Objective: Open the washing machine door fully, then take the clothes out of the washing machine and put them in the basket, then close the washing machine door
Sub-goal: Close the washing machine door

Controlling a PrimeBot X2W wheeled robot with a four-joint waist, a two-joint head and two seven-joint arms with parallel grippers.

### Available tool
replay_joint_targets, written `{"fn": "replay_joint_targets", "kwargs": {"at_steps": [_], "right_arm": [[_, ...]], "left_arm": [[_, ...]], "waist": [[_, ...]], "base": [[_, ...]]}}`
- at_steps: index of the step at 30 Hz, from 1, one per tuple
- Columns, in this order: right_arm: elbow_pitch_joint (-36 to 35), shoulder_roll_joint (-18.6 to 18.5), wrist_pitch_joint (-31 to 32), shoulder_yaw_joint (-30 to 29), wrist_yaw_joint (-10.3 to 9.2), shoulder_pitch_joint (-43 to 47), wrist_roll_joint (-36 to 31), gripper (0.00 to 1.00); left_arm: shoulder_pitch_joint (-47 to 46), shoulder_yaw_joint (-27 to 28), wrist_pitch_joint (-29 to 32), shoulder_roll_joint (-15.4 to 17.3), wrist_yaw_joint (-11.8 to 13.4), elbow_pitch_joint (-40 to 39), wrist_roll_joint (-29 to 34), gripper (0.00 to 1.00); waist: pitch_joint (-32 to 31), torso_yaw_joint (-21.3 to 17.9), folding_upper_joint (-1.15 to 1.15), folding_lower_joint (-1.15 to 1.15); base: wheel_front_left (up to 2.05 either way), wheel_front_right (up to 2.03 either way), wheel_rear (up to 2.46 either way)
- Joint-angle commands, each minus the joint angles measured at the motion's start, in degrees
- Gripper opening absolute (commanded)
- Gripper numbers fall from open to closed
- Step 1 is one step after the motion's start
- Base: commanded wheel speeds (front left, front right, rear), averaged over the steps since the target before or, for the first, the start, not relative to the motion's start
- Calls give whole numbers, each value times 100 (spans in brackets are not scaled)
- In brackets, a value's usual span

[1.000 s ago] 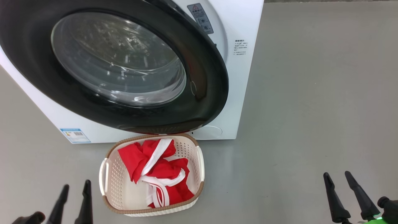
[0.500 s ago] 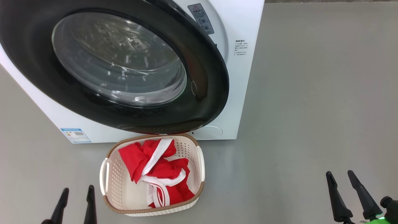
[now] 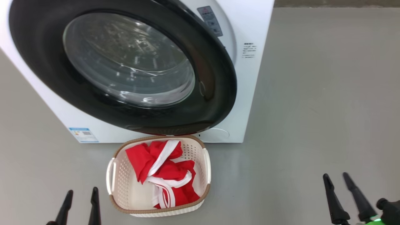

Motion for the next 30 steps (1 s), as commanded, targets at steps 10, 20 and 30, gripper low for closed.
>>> {"fn": "replay_joint_targets", "kwargs": {"at_steps": [10,20,30], "right_arm": [[-18,-4,-37,791,36,-761,93,0],[26,-126,-37,1335,36,-2143,200,0],[585,-332,-37,1573,36,-3407,391,0]], "left_arm": [[-25,-104,-29,-7,-32,-41,-129,100],[-200,-400,-29,-9,-32,-13,-425,100],[-635,-737,-29,-10,-32,14,-749,100]], "waist": [[-37,444,0,0],[218,927,0,0],[772,1374,0,0]], "base": [[0,0,0],[0,0,0],[0,0,0]]}}
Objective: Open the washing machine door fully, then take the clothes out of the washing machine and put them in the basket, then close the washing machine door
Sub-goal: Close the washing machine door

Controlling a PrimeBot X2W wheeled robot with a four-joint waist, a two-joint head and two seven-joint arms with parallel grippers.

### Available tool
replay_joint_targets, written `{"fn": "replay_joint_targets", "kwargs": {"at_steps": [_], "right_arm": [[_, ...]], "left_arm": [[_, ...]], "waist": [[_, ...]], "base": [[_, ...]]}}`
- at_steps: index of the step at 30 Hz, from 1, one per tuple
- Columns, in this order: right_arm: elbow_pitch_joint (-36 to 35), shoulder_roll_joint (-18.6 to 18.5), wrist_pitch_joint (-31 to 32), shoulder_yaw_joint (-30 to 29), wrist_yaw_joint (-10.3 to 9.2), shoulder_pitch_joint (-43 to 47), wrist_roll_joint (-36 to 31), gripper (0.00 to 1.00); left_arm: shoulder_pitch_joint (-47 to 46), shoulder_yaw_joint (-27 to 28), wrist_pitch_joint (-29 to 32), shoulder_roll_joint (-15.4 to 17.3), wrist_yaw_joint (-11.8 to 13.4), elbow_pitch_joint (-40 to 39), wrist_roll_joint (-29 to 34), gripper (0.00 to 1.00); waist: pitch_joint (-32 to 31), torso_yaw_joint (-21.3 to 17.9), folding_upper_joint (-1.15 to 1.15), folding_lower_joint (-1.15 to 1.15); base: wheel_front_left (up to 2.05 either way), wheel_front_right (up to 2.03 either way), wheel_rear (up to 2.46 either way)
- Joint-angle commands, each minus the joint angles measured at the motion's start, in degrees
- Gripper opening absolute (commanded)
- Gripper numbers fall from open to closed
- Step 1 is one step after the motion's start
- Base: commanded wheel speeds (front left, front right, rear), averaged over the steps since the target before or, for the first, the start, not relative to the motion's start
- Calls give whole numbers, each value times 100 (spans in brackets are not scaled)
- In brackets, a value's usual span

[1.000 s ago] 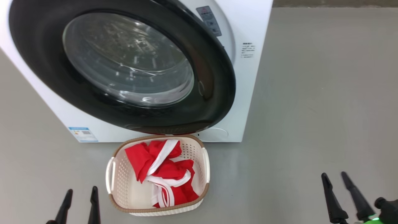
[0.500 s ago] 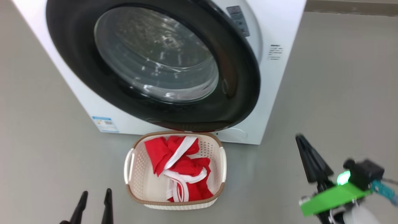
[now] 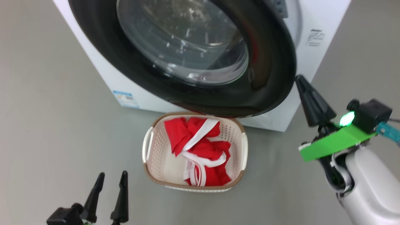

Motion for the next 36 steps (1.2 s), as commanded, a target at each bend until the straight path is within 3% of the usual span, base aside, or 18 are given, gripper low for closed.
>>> {"fn": "replay_joint_targets", "kwargs": {"at_steps": [1,11,27,36], "right_arm": [[-64,-74,-36,134,36,-277,79,0],[87,-444,-36,75,36,-1007,218,0],[153,-658,-36,-256,36,-1829,309,0],[160,-567,-36,-354,36,-1977,364,0]], "left_arm": [[-223,116,-28,45,-32,-116,-78,100],[-727,-259,-28,45,25,-176,-377,100],[-1140,-509,-28,45,83,-363,-517,100],[-1208,-560,-28,45,113,-358,-526,100]], "waist": [[316,254,0,0],[1110,488,0,0],[1745,660,0,0],[1792,658,0,0]], "base": [[0,0,0],[0,0,0],[0,0,0],[0,0,0]]}}
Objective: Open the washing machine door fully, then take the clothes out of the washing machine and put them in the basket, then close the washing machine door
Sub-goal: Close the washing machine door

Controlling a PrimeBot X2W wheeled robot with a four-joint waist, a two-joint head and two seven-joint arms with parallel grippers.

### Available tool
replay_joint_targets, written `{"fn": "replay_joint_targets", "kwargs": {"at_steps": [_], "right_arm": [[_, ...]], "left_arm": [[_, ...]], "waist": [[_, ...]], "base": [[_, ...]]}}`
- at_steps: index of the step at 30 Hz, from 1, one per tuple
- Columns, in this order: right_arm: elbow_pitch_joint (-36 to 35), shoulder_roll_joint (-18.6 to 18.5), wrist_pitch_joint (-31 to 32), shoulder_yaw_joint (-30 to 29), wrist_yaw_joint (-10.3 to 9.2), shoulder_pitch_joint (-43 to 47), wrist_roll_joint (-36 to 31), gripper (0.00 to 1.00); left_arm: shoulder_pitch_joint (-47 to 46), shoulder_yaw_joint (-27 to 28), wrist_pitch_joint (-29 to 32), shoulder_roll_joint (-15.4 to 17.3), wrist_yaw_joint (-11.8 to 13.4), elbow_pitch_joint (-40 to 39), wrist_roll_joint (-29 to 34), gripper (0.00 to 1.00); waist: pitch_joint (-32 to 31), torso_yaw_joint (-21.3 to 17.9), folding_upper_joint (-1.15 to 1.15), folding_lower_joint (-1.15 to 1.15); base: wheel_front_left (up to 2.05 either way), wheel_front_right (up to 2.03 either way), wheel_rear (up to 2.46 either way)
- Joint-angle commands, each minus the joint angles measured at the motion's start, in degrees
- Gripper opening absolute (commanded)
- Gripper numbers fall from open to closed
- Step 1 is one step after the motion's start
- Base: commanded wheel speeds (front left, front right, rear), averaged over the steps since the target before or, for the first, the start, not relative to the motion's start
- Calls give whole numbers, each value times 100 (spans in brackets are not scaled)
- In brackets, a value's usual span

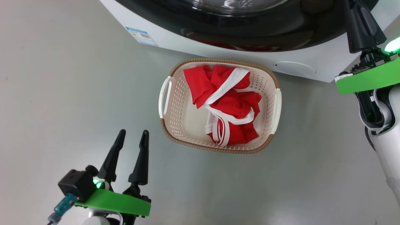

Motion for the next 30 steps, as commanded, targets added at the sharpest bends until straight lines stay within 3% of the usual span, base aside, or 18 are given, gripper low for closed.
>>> {"fn": "replay_joint_targets", "kwargs": {"at_steps": [1,7,8,9,11,12,13,30], "right_arm": [[-107,-7,-31,-1,-58,-71,66,0],[-126,102,-31,302,-58,486,51,0],[-137,122,-31,338,-58,603,52,4],[-158,138,-31,372,-58,722,46,21],[-234,181,-31,377,-58,970,39,46],[-263,198,-31,394,-58,1105,23,81],[-297,209,-31,423,-58,1238,11,100],[-499,448,-31,181,-58,3024,-24,100]], "left_arm": [[-71,215,-28,102,44,-104,10,100],[36,345,-28,102,17,-13,173,100],[62,372,-28,102,11,0,201,100],[88,402,-28,102,4,16,232,100],[144,467,-28,102,-12,51,286,100],[176,502,-28,102,-20,65,316,100],[209,535,-28,102,-27,76,346,100],[743,750,-28,102,-98,-108,878,100]], "waist": [[-78,-43,0,0],[-434,-201,0,0],[-494,-233,0,0],[-554,-267,0,0],[-676,-338,0,0],[-736,-377,0,0],[-797,-416,0,0],[-1649,-1139,0,0]], "base": [[0,0,0],[0,0,0],[0,0,0],[0,0,0],[0,0,0],[0,0,0],[0,0,0],[0,0,0]]}}
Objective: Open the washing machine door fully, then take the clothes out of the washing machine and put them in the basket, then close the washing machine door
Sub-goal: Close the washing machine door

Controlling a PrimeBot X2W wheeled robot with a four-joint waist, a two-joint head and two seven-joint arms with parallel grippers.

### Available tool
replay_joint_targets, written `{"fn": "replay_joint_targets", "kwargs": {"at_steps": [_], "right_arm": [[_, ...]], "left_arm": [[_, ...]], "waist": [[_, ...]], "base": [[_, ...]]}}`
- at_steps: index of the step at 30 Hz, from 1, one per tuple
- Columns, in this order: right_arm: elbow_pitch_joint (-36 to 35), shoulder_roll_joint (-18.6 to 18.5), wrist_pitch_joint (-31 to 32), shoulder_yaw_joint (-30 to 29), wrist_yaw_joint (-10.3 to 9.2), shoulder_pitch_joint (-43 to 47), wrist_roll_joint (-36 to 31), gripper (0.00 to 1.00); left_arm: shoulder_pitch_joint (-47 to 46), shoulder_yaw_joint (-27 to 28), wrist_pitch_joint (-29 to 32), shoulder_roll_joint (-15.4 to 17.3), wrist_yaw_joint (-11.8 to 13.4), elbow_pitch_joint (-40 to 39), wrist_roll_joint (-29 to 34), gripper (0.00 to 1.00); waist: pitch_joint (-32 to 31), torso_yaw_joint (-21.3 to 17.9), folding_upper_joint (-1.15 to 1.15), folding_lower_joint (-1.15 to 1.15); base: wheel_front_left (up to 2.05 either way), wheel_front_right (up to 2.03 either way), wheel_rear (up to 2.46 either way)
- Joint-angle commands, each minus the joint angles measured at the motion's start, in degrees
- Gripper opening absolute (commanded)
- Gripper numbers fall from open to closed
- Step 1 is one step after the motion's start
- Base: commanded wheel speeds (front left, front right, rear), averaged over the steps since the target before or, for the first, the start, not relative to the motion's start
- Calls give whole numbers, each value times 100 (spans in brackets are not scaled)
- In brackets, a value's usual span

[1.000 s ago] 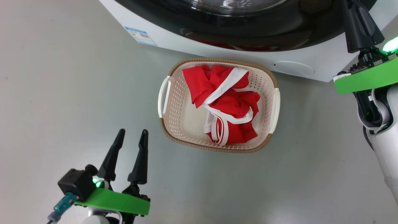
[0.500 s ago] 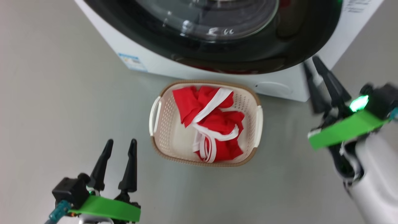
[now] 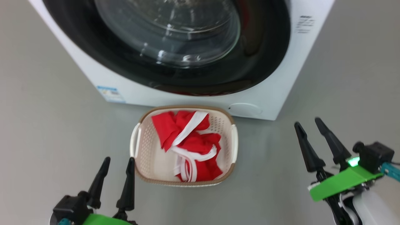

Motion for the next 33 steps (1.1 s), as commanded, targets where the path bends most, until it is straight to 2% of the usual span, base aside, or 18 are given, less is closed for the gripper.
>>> {"fn": "replay_joint_targets", "kwargs": {"at_steps": [1,17,33], "right_arm": [[-156,4,-33,35,-5,146,-23,100],[-200,48,-33,-655,-5,1218,-157,100],[-332,184,-33,-1122,-5,1780,-229,100]], "left_arm": [[69,199,-28,94,-31,-164,83,100],[458,437,-28,122,-32,-366,183,100],[757,621,-28,154,-33,-462,92,100]], "waist": [[-267,-278,0,0],[-667,-815,0,0],[-844,-1058,0,0]], "base": [[0,0,0],[0,0,0],[0,0,0]]}}
